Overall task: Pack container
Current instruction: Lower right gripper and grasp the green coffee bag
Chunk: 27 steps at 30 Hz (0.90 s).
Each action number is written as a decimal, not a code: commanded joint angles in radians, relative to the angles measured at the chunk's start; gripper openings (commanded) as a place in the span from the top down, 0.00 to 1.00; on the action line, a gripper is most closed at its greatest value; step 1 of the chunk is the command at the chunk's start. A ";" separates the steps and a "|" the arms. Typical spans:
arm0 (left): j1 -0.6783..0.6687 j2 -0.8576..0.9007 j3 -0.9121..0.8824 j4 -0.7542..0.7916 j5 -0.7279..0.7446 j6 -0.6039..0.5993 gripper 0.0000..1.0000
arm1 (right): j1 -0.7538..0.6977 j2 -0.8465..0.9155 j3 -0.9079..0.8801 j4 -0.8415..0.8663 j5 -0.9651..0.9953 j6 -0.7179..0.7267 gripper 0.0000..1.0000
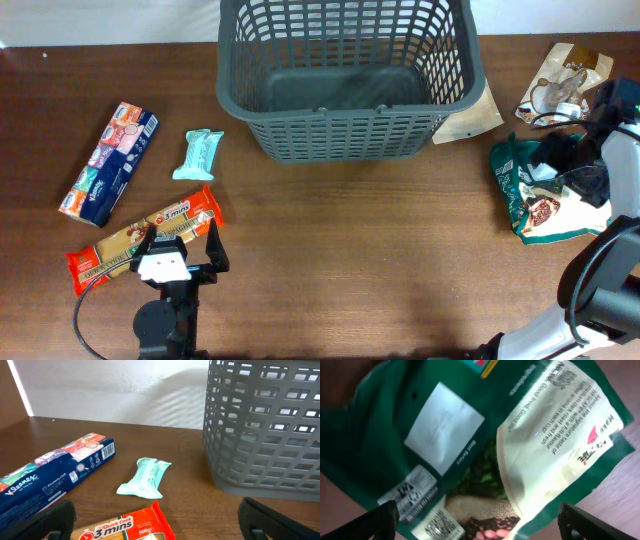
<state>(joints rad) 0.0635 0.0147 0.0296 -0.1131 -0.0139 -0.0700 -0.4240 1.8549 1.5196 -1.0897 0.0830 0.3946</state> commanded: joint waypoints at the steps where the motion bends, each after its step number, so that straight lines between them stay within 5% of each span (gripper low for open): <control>1: -0.002 -0.010 -0.005 0.000 0.010 0.019 0.01 | -0.002 0.005 -0.007 0.005 -0.008 0.248 0.01; 9: -0.002 -0.010 -0.005 0.000 0.010 0.019 0.01 | -0.003 0.005 -0.031 -0.013 0.055 0.497 0.01; 27: -0.002 -0.010 -0.005 0.000 0.010 0.019 0.01 | -0.114 0.005 -0.051 -0.019 0.102 0.574 0.01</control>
<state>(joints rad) 0.0635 0.0147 0.0296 -0.1135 -0.0139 -0.0700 -0.5331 1.8553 1.4750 -1.1267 0.1646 0.9531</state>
